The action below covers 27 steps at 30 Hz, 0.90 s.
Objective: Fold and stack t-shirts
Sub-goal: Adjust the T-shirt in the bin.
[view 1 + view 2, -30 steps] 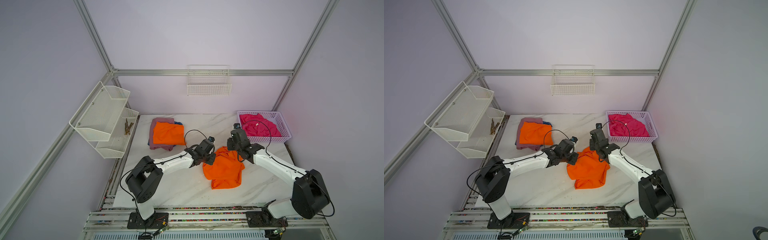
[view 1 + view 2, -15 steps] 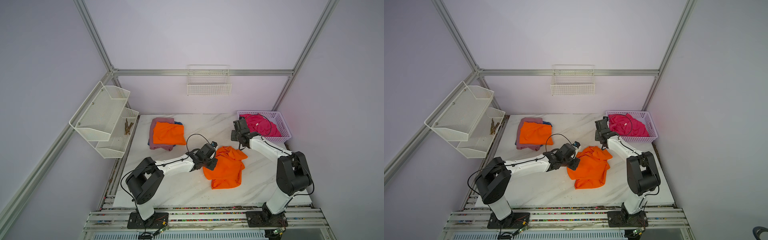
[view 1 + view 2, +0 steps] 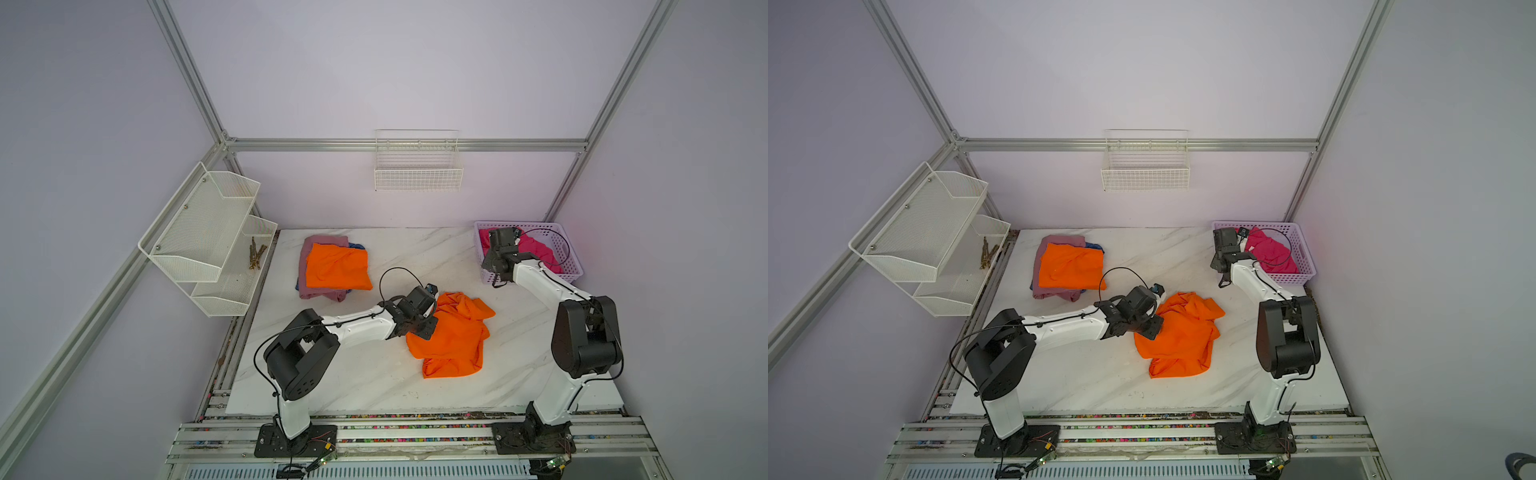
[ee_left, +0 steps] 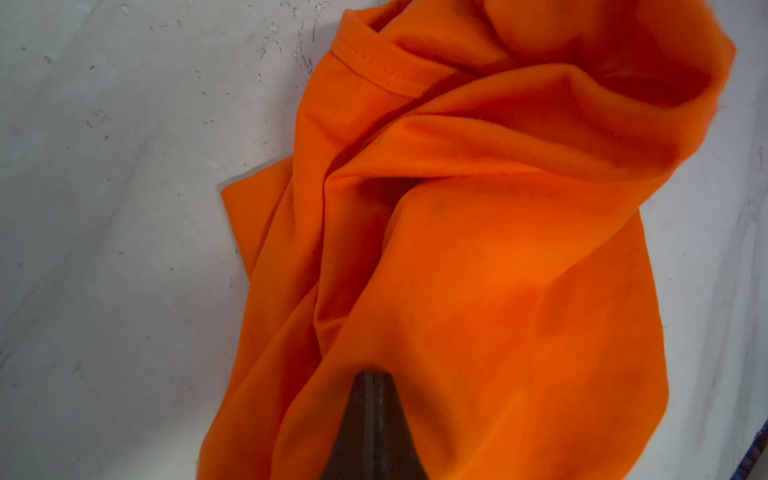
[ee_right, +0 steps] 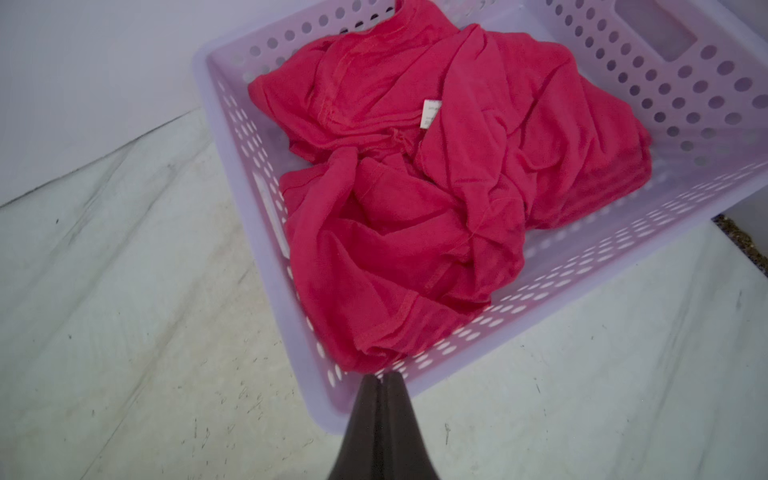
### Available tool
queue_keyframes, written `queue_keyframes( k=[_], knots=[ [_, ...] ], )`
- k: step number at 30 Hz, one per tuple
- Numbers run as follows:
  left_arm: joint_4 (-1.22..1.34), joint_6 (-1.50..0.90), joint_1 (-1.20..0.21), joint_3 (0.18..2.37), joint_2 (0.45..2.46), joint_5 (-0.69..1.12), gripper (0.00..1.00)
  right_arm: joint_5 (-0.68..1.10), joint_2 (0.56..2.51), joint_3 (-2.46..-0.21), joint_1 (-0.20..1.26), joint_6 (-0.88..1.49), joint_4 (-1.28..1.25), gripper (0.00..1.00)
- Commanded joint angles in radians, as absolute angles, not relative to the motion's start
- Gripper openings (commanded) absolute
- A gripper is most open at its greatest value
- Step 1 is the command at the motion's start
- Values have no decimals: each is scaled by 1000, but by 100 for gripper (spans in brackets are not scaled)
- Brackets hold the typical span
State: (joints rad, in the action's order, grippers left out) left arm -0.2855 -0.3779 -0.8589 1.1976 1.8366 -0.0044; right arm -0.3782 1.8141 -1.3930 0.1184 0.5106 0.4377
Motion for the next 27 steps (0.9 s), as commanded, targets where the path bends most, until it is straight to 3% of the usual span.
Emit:
queue_keyframes(
  k=[1, 12, 27],
  knots=[
    [-284, -371, -862, 1179, 1815, -16, 0, -337, 1886, -1474, 75, 569, 484, 0],
    [-310, -385, -849, 1154, 1795, -51, 0, -279, 2085, -1698, -56, 622, 704, 0],
    [-330, -390, -836, 1188, 1833, -51, 0, -54, 2379, -2053, -140, 590, 957, 0]
  ],
)
